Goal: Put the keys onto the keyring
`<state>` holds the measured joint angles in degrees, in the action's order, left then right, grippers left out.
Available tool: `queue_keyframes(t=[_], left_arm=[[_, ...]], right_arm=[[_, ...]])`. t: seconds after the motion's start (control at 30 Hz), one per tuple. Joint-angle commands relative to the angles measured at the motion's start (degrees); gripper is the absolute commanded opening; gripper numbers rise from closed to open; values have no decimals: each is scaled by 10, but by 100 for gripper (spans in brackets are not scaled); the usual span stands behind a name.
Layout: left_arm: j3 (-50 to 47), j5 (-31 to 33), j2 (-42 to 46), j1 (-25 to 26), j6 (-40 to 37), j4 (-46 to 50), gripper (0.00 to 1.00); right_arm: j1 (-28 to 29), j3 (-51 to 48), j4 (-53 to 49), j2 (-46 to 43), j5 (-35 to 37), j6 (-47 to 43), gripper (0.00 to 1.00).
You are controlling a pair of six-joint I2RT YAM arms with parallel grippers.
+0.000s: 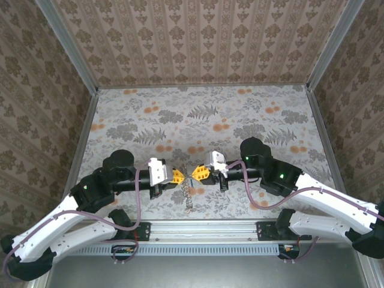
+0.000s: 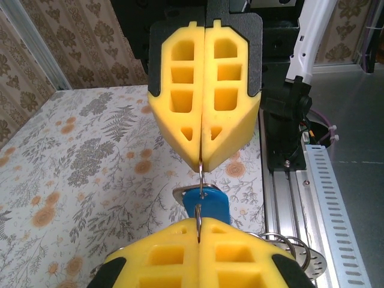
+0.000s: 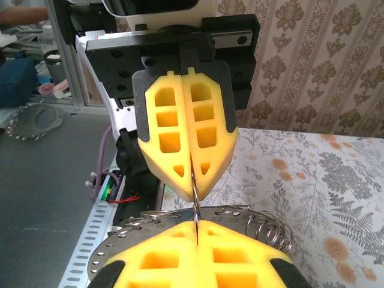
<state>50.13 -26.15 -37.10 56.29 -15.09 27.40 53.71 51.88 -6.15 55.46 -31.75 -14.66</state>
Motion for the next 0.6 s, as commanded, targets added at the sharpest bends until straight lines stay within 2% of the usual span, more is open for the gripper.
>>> queue_keyframes(t=[0.0, 0.37, 0.57], left_arm=[[12, -5, 8, 5, -5, -26, 0], [13, -7, 10, 6, -4, -26, 0], [12, -5, 10, 5, -3, -26, 0]], right_arm=[[5, -2, 17, 2, 3, 9, 0], [5, 2, 29, 15, 5, 7, 0], [5, -11, 35, -6, 17, 5, 0]])
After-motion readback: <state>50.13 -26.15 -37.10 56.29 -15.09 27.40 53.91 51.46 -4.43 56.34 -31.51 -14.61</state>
